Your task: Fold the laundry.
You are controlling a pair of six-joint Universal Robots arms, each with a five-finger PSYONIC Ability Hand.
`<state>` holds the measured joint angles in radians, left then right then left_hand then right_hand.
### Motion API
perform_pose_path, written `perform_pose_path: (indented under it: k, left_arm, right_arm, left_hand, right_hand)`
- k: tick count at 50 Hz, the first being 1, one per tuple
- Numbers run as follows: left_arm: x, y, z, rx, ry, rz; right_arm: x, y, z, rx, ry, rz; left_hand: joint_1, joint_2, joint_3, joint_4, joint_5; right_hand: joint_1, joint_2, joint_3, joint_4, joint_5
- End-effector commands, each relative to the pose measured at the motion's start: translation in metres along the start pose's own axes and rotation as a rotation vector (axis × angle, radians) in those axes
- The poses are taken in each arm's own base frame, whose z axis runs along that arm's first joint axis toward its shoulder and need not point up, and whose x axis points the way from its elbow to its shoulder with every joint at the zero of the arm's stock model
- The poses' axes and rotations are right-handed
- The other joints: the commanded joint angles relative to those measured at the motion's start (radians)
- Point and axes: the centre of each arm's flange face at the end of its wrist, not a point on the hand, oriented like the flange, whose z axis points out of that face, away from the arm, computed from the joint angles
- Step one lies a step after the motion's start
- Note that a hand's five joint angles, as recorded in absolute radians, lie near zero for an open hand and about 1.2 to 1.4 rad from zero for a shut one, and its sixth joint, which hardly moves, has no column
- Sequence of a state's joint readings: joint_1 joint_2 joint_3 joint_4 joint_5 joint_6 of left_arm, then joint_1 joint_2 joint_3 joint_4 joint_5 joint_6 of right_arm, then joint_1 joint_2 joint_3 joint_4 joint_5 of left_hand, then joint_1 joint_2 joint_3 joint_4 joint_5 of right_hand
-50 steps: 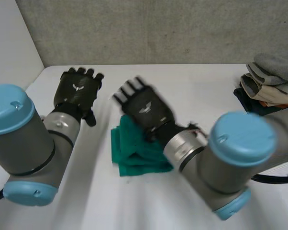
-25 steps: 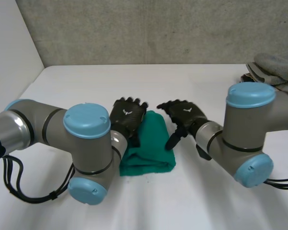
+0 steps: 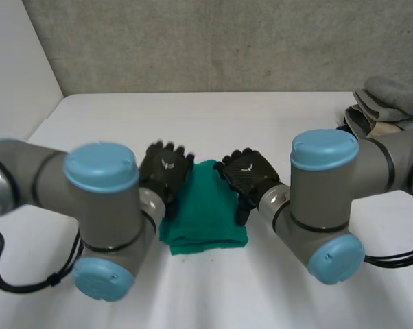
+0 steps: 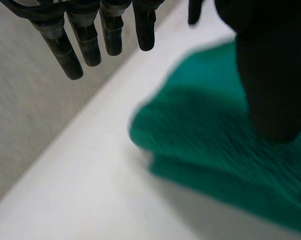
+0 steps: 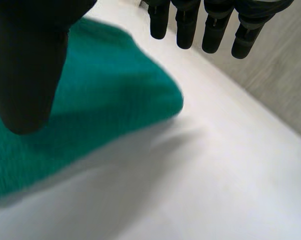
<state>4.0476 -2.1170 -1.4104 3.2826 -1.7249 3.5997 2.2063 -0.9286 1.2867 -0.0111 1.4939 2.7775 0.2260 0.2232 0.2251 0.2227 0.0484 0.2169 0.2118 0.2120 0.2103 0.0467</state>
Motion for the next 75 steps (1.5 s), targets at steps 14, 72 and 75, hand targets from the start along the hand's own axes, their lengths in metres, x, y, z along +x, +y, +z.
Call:
perform_pose_path:
  k: [14, 72, 75]
  left_arm:
    - [-0.034, -0.081, -0.015, 0.333, 0.464, -0.199]
    - [-0.073, -0.103, -0.009, 0.427, 0.258, -0.186]
    - [-0.071, -0.105, -0.011, 0.433, 0.264, -0.185]
  right_arm:
    - [-0.074, 0.05, -0.028, 0.119, -0.065, -0.159]
    - [0.251, -0.123, -0.009, 0.877, 0.48, -0.077]
    - [0.32, -0.112, -0.026, 0.963, 0.556, -0.086]
  left_hand:
    - [0.032, 0.034, 0.032, 0.035, 0.035]
    - [0.029, 0.031, 0.03, 0.032, 0.032]
    - [0.032, 0.034, 0.032, 0.035, 0.035]
  right_hand:
    - [-0.042, -0.037, -0.038, -0.036, -0.047]
    - [1.179, 1.184, 1.184, 1.186, 1.175]
    - [1.179, 1.184, 1.184, 1.186, 1.175]
